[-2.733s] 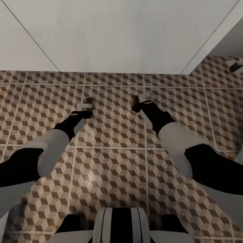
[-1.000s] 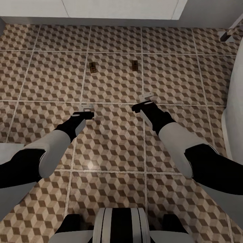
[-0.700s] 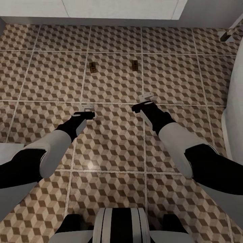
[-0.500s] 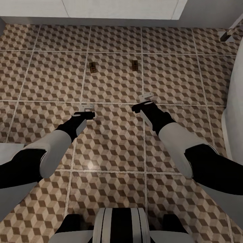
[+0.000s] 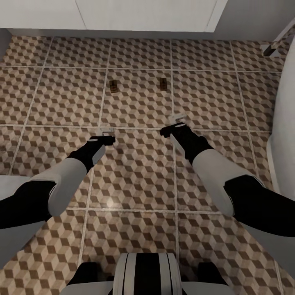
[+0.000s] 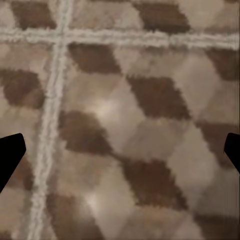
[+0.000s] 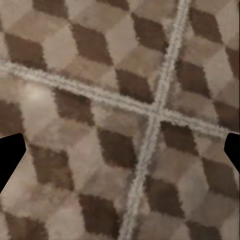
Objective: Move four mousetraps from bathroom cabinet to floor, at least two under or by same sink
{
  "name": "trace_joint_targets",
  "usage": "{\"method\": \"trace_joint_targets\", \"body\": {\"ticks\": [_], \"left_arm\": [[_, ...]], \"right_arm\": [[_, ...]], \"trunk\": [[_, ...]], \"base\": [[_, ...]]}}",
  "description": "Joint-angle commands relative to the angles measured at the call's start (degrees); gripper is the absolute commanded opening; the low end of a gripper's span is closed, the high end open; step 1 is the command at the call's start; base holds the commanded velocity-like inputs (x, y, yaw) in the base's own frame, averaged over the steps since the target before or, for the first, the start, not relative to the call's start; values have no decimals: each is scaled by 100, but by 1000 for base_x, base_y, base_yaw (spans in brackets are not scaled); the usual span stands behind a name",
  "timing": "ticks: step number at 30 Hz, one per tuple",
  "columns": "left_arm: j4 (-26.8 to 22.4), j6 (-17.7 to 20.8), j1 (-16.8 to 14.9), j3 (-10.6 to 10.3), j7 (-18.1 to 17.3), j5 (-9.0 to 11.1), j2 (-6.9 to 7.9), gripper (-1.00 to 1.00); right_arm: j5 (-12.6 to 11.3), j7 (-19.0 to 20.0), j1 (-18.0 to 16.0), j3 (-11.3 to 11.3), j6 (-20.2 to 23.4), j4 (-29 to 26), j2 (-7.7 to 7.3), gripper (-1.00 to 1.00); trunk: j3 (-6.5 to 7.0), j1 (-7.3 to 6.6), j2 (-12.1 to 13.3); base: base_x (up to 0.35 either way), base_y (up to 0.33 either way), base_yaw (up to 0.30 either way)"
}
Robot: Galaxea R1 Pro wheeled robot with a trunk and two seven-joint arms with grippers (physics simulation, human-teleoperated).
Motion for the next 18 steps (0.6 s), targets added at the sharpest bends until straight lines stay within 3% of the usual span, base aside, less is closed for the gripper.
{"method": "trace_joint_targets", "body": {"ticks": [1,18], "left_arm": [[-8,34,1,-14,21,14,0,100],[-14,35,182,-14,15,11,13,100]], "right_arm": [[14,-22,0,23,38,-6,0,100],[5,-14,20,23,-66,51,0,100]], "trunk": [[20,-3,1],[397,-46,23]], "base": [[0,0,0],[0,0,0]]}}
